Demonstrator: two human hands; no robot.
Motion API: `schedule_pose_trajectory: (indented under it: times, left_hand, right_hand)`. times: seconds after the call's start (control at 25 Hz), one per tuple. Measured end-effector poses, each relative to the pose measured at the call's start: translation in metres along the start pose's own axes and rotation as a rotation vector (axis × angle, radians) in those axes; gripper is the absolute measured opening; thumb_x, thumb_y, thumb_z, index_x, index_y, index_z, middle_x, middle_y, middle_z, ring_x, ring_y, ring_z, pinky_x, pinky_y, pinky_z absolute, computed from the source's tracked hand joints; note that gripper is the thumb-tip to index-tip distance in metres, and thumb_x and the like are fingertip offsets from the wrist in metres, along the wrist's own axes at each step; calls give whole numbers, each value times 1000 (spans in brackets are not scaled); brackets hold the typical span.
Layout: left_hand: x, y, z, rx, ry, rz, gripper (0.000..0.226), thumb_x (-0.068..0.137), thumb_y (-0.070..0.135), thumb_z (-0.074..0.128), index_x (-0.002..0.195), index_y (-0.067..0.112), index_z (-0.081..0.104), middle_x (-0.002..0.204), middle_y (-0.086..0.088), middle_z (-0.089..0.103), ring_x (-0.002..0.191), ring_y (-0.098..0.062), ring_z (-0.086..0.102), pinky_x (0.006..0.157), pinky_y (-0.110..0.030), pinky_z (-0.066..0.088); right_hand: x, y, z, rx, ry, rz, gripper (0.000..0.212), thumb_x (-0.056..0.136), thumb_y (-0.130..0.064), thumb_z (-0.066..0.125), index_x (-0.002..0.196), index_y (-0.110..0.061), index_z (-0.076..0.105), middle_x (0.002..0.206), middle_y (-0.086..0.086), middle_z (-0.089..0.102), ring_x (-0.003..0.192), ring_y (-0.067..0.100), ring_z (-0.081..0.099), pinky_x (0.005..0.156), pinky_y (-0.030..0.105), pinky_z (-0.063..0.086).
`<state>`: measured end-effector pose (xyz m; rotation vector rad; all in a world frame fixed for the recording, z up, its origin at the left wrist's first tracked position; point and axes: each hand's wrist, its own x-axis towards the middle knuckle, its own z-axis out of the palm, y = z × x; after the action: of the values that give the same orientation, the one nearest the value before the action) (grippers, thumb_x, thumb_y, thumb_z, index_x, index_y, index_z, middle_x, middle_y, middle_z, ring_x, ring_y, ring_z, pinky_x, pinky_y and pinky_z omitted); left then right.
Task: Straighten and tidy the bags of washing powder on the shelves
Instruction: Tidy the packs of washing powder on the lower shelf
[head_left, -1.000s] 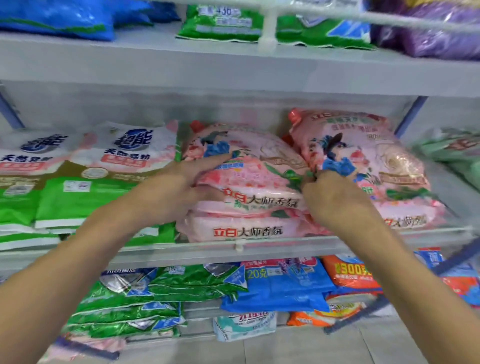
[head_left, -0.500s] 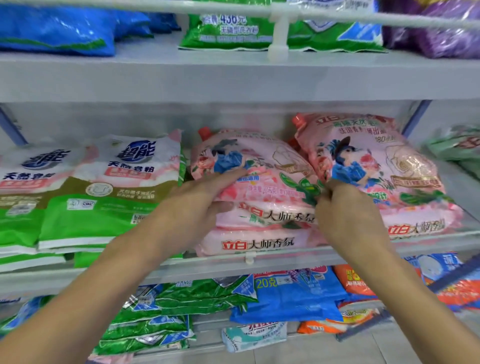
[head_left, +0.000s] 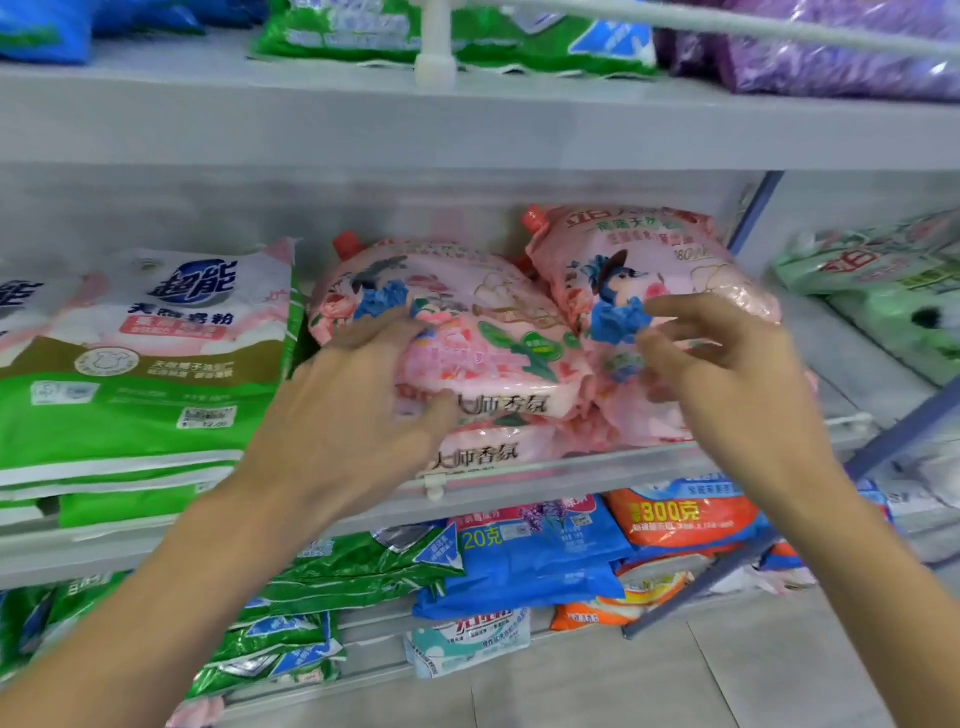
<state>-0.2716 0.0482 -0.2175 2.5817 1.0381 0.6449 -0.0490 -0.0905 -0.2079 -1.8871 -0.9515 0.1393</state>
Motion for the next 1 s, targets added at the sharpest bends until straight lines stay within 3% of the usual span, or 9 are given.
schedule_pose_trajectory:
  times: [0.12,0.2,0.32,0.4,0.52,0.64,0.72,0.84,1.0]
  left_hand:
    - [-3,60,9,-198,72,9,47,96,53,53,134,28,64,138,13,63,116,1,56,101,-21,43]
    - [0,104,25,-394,34,-58,36,96,48,58,127,32,69,112,21,71,95,9,60,90,-16,48]
    - [18,147,55,-260,-37,-95,59,88,68,61,139,39,57,121,16,68,113,-11,61,98,-30,46]
    - [33,158,74,12,-92,-86,76,80,75,63,147,45,47,136,10,63,125,-25,52,104,-38,42]
    - [37,170,101,301,-88,-99,63,85,61,68,143,40,52,139,6,60,124,-28,44,96,-42,45]
    - [33,165,122,302,95,0,30,79,38,81,107,28,76,102,1,75,98,-32,55,65,-43,54]
    - [32,152,129,223,280,4,14,73,26,84,85,22,78,74,1,75,79,-32,60,49,-39,52]
    - [26,151,133,130,380,16,5,76,17,77,80,15,74,63,0,69,67,-30,60,49,-38,50]
    - [30,160,139,197,278,26,16,70,7,77,72,18,66,59,2,62,56,-30,54,49,-33,41]
  right_hand:
    - [24,41,-48,-210,160,57,30,93,-30,67,121,-21,68,111,2,72,99,22,67,87,38,52]
    - [43,73,-72,-387,78,237,55,93,-49,65,136,-15,58,136,15,60,122,34,57,99,44,44]
    - [55,106,-91,-361,-141,463,88,79,-79,56,139,-16,52,138,17,57,121,37,57,100,46,42]
    - [55,119,-95,-212,-183,438,71,81,-78,58,120,-18,58,117,11,67,107,33,62,93,44,46]
    - [62,128,-103,-141,-205,383,64,85,-72,60,115,-14,60,106,7,69,99,29,62,79,38,42]
    - [74,135,-104,-60,-252,465,69,83,-69,65,112,-7,64,101,9,72,92,27,66,74,35,43]
    - [84,139,-109,145,-320,586,53,85,-52,73,110,-5,69,87,9,77,74,23,73,76,39,55]
    - [101,134,-121,366,-361,589,23,86,-20,75,104,-7,73,84,8,75,69,18,70,75,53,60]
    - [105,140,-129,745,-371,591,16,87,-10,68,102,-6,71,86,6,78,73,16,76,56,37,63]
